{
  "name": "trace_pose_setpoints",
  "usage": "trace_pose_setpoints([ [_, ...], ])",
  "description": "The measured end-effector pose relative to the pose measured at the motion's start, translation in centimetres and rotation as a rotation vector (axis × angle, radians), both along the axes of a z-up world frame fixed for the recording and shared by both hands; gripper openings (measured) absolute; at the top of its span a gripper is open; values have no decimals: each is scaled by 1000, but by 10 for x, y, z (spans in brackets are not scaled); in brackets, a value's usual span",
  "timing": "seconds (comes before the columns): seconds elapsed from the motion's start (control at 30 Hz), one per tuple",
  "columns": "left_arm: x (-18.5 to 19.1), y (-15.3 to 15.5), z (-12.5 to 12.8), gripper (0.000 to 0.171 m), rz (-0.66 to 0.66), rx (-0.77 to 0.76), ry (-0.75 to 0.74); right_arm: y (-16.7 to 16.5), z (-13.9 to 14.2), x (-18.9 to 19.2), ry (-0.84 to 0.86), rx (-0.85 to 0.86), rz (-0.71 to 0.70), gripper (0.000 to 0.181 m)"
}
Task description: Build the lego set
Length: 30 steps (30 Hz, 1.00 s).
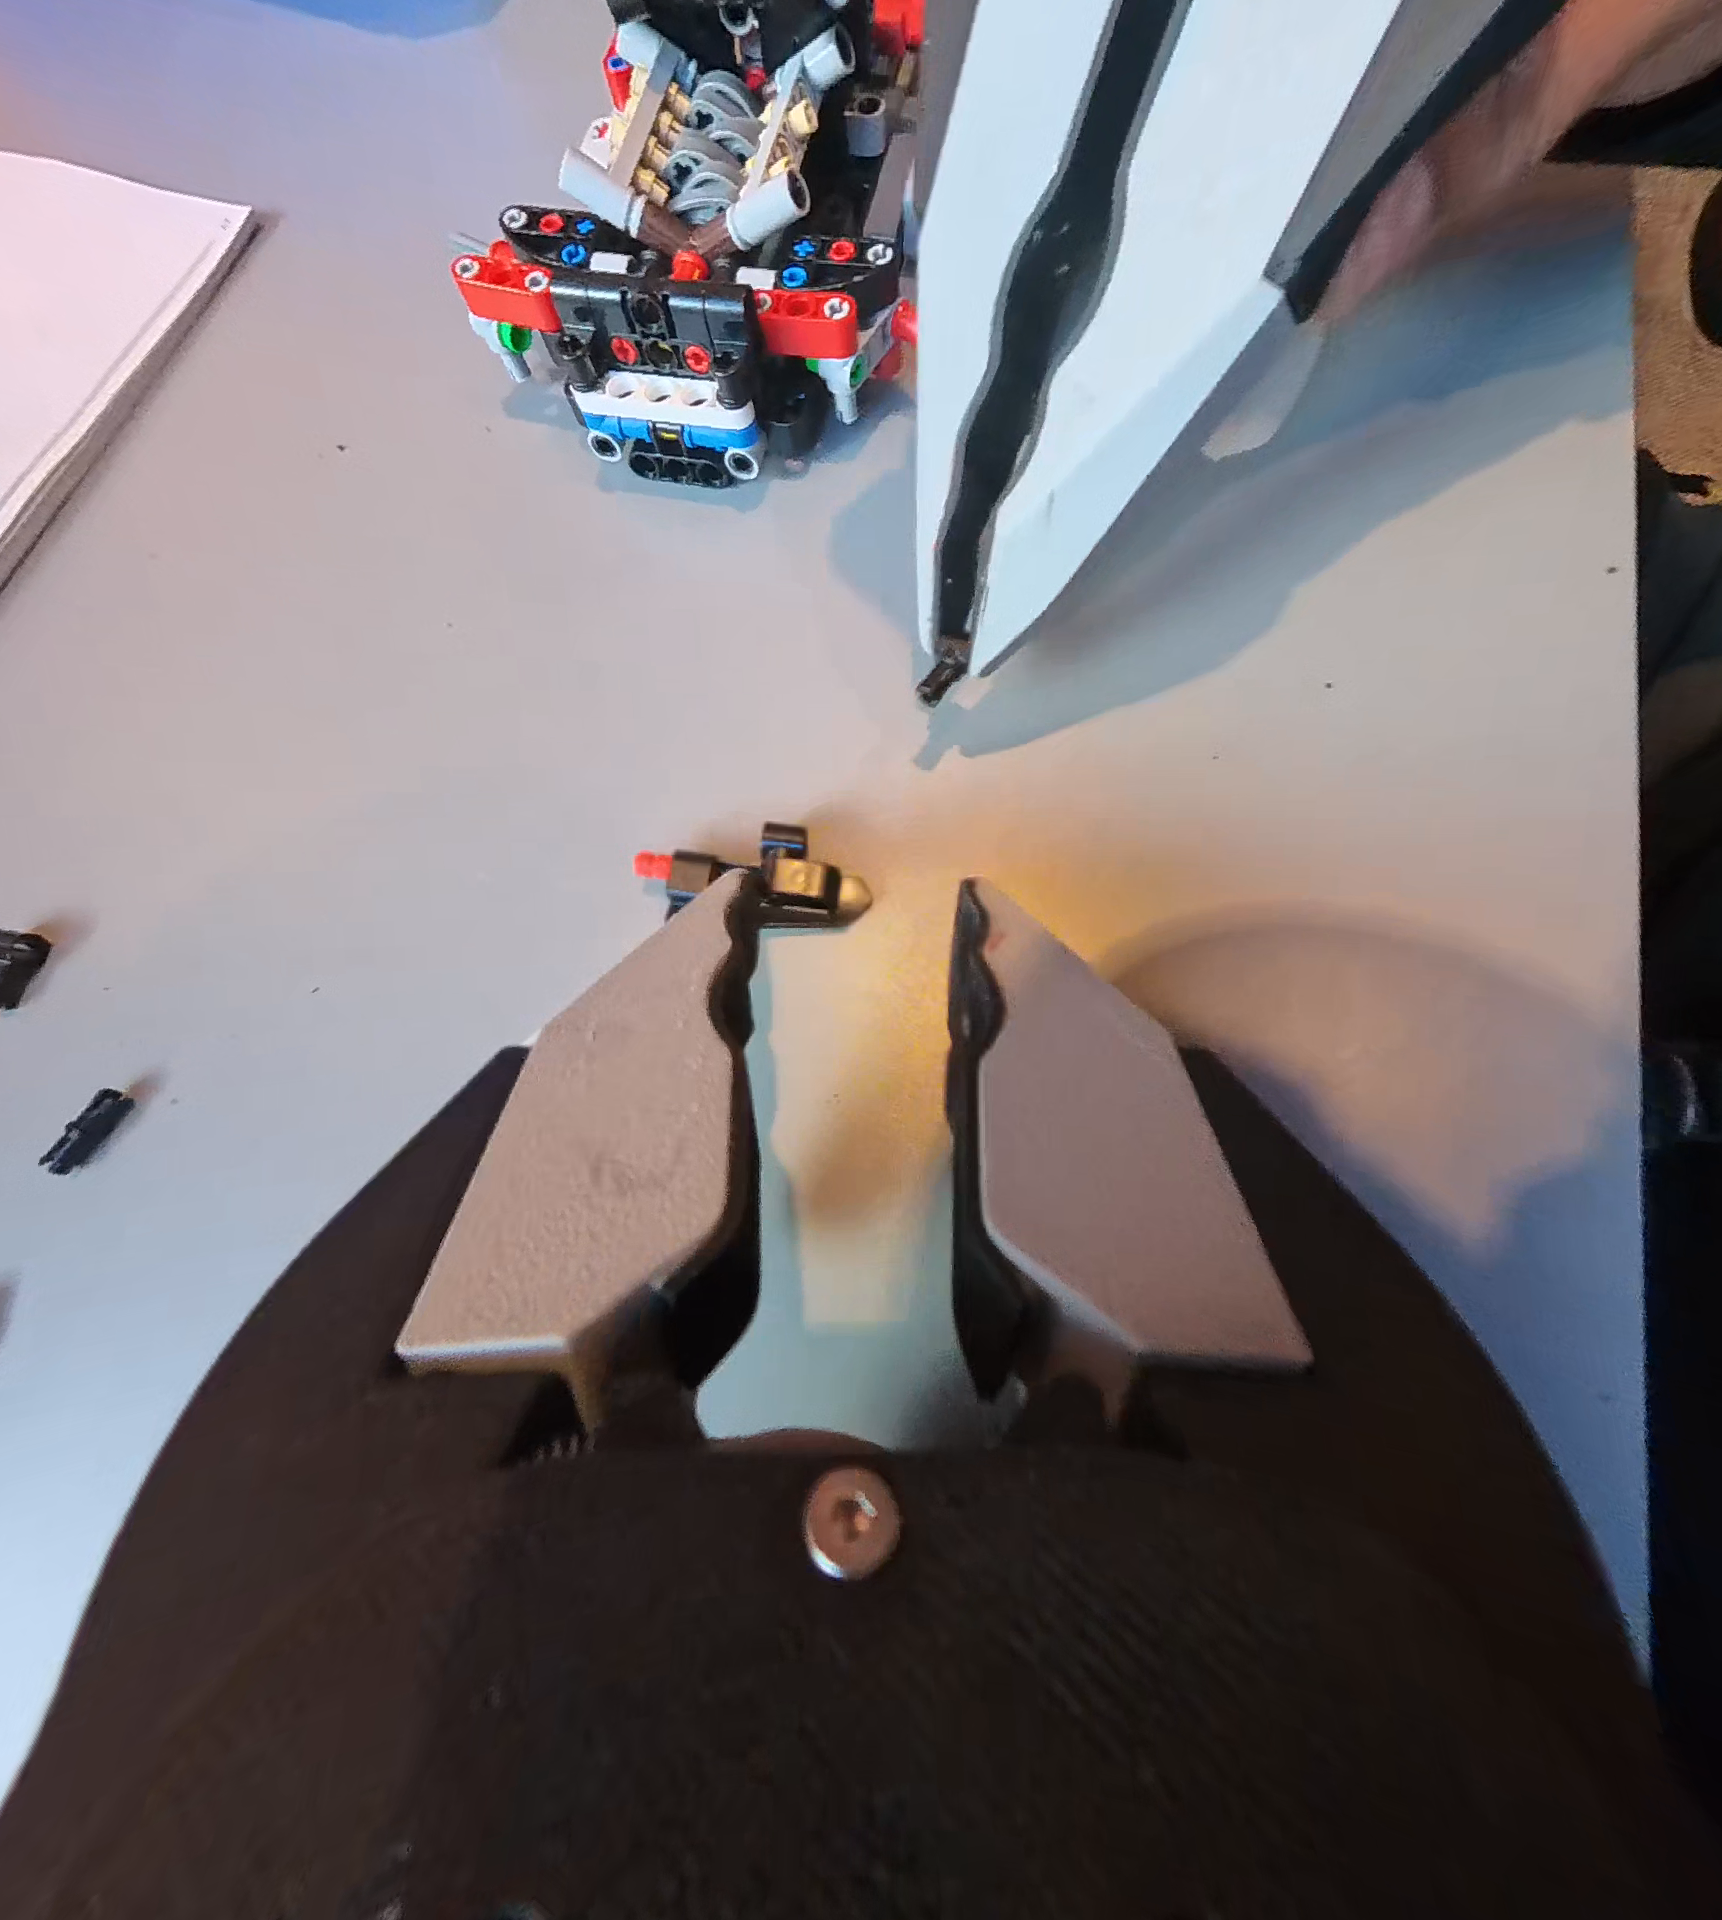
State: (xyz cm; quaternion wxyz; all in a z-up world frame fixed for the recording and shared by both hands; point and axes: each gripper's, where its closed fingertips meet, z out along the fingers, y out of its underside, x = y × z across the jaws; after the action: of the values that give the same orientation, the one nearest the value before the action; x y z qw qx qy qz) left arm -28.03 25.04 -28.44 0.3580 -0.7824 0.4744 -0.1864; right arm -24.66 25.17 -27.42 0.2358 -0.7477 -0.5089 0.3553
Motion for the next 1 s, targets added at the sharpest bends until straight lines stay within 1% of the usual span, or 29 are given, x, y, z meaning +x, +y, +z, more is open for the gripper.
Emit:
trace_pose_setpoints([
  [0.13, -2, -2, 3, 35, -14, -9, -24, -5, 0, -1, 18, -24, -1, 5],
  [0.17, -3, -2, 3, 33, -15, 1, -18, -6, 0, -1, 22, -29, -1, 5],
  [0.27, -5, -6, -1, 17, -52, 17, 24, -7, 1, -1, 29, -58, -1, 5],
  [0.37, -7, -6, -2, 18, -49, 28, 43, -9, 2, -1, 36, -70, 8, 5],
  [0.4, -6, -5, -2, 22, -45, 24, 44, -10, 3, -2, 38, -65, 12, 5],
  [0.43, -5, -7, -2, 25, -56, 17, 41, -10, 5, -4, 45, -61, 15, 5],
  [0.53, -2, -11, -2, 26, -83, 8, 27, -7, 10, -15, 66, -44, 20, 5],
  [0.73, -2, -13, 1, 31, -100, 3, 4, -9, -3, -41, -16, 37, 84, 4],
  [0.87, -4, -13, 2, 34, -97, 2, -3, -8, -9, -43, -60, 57, 85, 4],
  [1.0, -8, -12, 3, 34, -94, 13, -5, -8, -8, -38, -51, 35, 70, 5],
])
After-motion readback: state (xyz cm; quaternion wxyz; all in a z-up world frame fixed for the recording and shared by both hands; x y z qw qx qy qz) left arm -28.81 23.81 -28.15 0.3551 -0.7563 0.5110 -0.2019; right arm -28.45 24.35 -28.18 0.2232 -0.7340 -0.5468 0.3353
